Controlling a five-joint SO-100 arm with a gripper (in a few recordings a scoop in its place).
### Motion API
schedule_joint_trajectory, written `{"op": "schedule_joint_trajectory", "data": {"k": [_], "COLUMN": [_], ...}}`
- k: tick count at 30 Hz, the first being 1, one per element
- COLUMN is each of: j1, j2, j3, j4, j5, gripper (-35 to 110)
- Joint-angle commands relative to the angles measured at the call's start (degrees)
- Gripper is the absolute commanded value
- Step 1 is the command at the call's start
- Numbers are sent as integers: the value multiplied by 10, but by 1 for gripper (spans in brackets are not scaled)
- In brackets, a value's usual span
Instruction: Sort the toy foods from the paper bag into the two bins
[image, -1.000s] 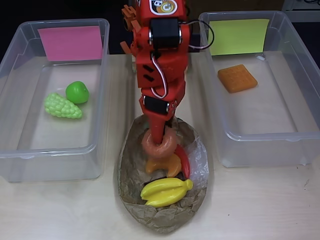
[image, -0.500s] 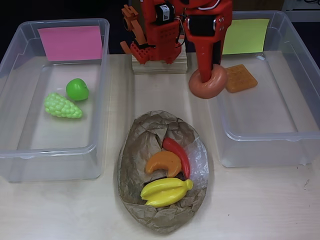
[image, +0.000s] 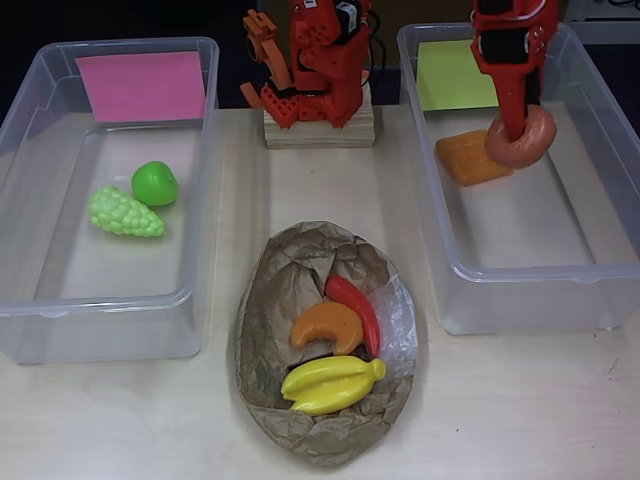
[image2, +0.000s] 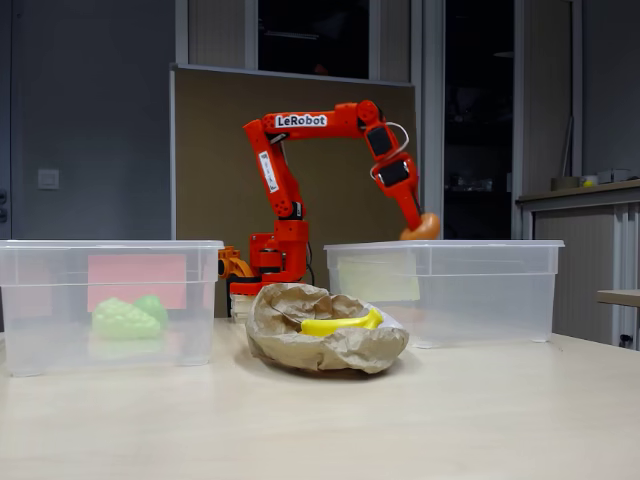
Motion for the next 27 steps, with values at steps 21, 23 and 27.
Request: {"op": "schedule_joint_trajectory", "data": {"k": [21,23,27], "j1": [-65,-68,-67], "j2": [-261,-265,-265], "j3": [14,10,-13], "j4": [-214,-214,-186], "j5": [138,141,130], "gripper": [26,26,26]}}
